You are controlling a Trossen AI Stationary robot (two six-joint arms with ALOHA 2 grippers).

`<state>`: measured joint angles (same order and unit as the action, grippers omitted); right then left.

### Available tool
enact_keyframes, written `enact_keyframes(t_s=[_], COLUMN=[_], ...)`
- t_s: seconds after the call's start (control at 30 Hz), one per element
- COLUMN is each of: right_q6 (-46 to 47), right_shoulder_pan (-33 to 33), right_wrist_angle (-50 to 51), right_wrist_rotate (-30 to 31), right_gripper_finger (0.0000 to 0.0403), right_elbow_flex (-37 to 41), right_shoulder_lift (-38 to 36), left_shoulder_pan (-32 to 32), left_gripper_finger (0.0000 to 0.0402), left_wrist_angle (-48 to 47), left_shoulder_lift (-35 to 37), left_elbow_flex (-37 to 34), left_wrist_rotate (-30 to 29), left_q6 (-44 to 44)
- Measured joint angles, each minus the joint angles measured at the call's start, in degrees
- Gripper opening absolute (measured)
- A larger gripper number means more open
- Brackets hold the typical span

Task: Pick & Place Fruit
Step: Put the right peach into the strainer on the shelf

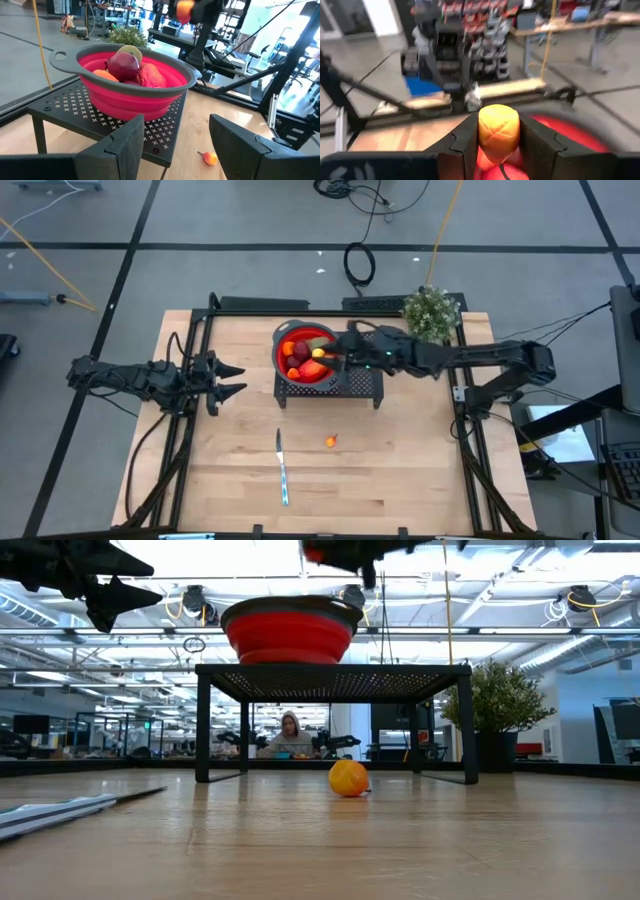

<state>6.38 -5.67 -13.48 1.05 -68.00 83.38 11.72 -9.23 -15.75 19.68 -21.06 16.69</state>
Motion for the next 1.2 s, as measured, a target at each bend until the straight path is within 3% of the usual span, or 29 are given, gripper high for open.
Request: enact_keyframes(t_s=[0.17,0.33,1.2], right_q6=[-0.4,-8.16,-19.55], right_shoulder_pan=[-1.18,-1.84,-3.8], right_wrist_angle=[0.86,5.16,9.59], right_wrist_rotate=[-5.31,-7.33,-10.34], right_gripper_finger=[0.0115,0.0116,0.0116], right_elbow_flex=[0.01,0.01,0.03], right_shoulder_lift=[2.92,2.88,4.33], left_shoulder_pan=[-0.02,0.0,-0.01], left_gripper_finger=[0.0223,0.0223,0.0223], left_wrist_angle=[-0.02,-0.04,-0.17], left_shoulder_lift=[0.0,0.0,0.0], left_elbow_flex=[0.0,0.0,0.0], left_wrist_rotate=[0.02,0.04,-0.22], left_q6=[0.41,1.44,1.05])
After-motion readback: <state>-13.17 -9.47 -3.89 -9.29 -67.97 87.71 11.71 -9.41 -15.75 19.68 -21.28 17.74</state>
